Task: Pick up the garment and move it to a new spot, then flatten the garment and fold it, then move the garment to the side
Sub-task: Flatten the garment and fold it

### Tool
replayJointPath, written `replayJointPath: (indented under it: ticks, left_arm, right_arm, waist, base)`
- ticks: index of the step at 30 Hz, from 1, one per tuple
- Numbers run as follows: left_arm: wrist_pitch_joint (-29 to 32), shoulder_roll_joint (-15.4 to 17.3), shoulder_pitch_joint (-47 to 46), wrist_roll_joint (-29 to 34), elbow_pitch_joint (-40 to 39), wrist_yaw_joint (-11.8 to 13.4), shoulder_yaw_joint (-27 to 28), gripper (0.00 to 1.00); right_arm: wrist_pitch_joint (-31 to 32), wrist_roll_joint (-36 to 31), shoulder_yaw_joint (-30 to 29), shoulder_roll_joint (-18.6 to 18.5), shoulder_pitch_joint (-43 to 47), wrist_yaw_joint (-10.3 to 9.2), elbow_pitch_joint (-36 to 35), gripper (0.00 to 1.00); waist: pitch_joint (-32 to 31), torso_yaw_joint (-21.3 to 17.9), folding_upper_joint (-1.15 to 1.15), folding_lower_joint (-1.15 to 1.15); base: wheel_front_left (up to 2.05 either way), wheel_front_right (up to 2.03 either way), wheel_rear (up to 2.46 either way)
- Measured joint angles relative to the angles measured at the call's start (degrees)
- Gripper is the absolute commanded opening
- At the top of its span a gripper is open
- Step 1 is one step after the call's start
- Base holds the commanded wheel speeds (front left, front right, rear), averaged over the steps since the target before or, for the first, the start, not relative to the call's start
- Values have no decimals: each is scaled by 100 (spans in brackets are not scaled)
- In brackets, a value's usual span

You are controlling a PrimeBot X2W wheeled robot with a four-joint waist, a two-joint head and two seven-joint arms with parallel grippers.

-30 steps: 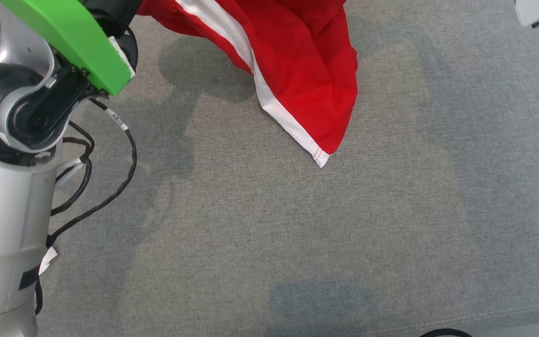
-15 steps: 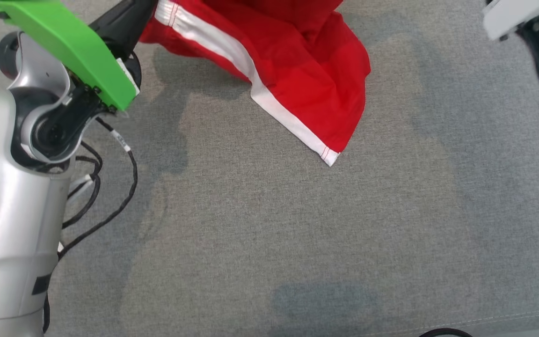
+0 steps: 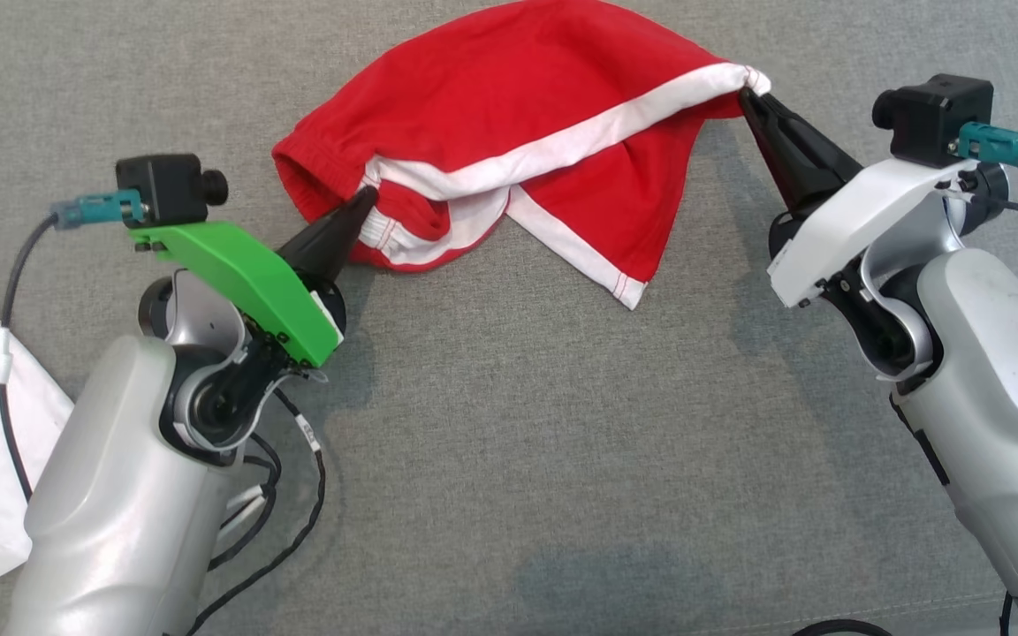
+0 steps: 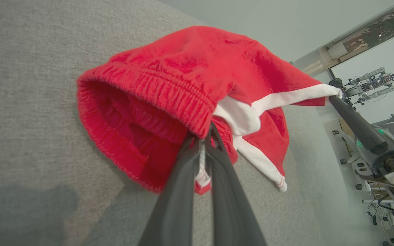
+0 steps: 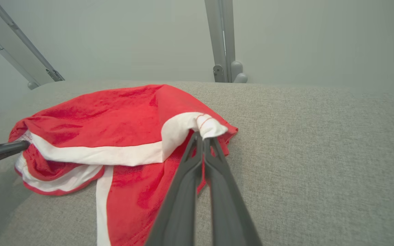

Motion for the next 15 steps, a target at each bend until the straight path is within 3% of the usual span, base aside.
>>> replayJointPath:
  ticks: [15]
  left_arm:
    - [-382, -26, 202, -287, 183, -24, -320, 0]
  right_arm:
    - [-202, 192, -60, -52, 177, 0, 286, 0]
  waist:
    - [-238, 178, 0, 0]
  base:
    - [0, 0, 0]
